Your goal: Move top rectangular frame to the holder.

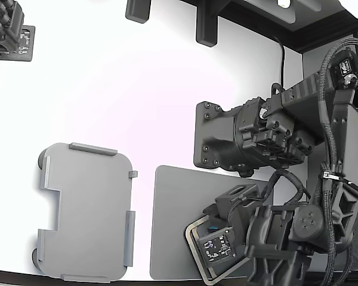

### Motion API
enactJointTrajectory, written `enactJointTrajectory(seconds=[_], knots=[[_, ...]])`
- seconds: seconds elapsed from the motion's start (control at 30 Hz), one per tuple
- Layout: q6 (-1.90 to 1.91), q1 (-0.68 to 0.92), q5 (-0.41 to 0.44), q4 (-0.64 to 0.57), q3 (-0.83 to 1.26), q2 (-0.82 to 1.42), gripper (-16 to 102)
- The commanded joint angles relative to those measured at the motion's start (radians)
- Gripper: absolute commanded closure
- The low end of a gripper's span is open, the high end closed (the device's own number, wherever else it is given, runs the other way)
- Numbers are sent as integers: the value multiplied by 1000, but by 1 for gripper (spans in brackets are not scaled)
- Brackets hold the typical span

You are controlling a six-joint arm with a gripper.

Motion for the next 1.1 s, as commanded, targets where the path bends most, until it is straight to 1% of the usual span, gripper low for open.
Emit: enactJointTrajectory(seconds=[0.0, 0.1, 0.17, 0.47, 0.77, 0.9, 1.07], knots=[[-2, -14, 2, -15, -11, 15, 15], [-3, -20, -6, -28, 2, 17, 26], [-5, -23, -8, -29, 5, 20, 30], [2, -25, -5, -58, 18, 5, 31], [0, -32, -9, -57, 18, -3, 31], [2, -32, -11, -61, 23, -5, 39], [-3, -38, -12, -63, 32, 0, 40]])
